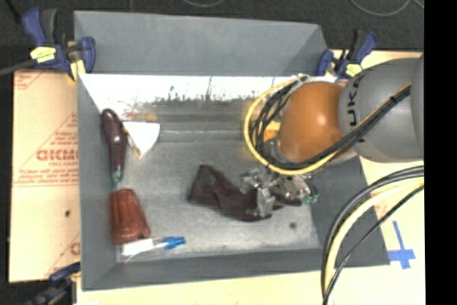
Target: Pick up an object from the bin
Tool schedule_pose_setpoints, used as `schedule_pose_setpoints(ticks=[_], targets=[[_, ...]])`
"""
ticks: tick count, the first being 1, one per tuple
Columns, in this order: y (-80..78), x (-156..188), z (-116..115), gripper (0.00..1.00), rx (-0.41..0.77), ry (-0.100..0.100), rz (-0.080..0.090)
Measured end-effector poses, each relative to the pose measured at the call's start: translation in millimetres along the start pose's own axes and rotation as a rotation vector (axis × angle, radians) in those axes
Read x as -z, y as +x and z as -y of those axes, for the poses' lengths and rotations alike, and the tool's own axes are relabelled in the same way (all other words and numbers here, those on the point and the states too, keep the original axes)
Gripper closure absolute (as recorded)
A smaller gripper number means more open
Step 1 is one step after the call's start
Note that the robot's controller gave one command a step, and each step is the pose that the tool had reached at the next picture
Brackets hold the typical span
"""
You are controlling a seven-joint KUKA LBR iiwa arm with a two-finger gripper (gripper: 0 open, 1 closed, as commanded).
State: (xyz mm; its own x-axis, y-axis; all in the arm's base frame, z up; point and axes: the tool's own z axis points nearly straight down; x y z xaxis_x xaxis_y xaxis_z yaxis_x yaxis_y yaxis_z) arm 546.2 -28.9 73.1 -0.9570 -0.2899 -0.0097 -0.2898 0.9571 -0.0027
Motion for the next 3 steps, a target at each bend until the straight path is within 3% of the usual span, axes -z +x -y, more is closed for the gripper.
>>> schedule_pose_setpoints(ticks=[2, 3], targets=[[-0.1, 0.0, 0.0, 1.0, 0.002, 0.0, 0.0], [-5.4, 111.7, 2.5, 1.0, 0.023, 0.001, 0.003]])
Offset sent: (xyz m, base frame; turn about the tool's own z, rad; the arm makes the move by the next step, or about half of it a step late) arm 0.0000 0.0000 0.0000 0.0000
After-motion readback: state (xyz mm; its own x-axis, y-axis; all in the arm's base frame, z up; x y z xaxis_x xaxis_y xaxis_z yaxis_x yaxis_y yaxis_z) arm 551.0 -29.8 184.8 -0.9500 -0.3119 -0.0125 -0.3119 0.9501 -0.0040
